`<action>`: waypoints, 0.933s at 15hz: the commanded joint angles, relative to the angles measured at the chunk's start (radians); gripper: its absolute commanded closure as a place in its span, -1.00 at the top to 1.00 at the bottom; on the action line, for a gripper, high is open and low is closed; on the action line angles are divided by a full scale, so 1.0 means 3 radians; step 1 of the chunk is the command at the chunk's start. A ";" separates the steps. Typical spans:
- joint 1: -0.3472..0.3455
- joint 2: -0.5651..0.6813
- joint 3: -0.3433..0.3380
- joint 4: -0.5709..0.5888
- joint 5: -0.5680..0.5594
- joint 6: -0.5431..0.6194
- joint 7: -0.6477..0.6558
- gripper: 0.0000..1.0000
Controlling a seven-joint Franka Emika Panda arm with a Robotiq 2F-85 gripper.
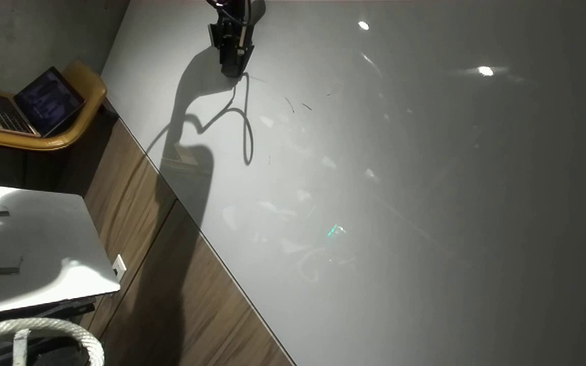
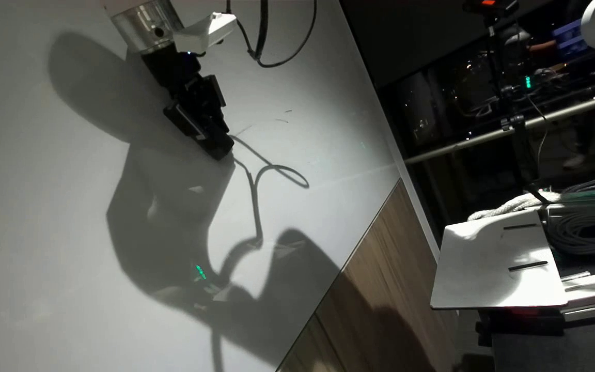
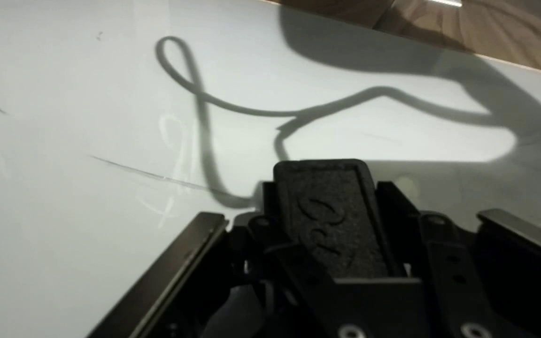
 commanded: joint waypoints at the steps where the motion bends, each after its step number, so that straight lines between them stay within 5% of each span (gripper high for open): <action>1: 0.0162 0.0529 -0.0053 0.0665 -0.0128 0.0065 -0.0134 -0.22; 6: 0.0056 0.0366 -0.0119 0.0441 -0.0152 -0.0072 -0.0232 -0.21; 14: -0.0390 -0.0613 -0.0390 -0.0813 -0.0074 0.0162 -0.0054 -0.21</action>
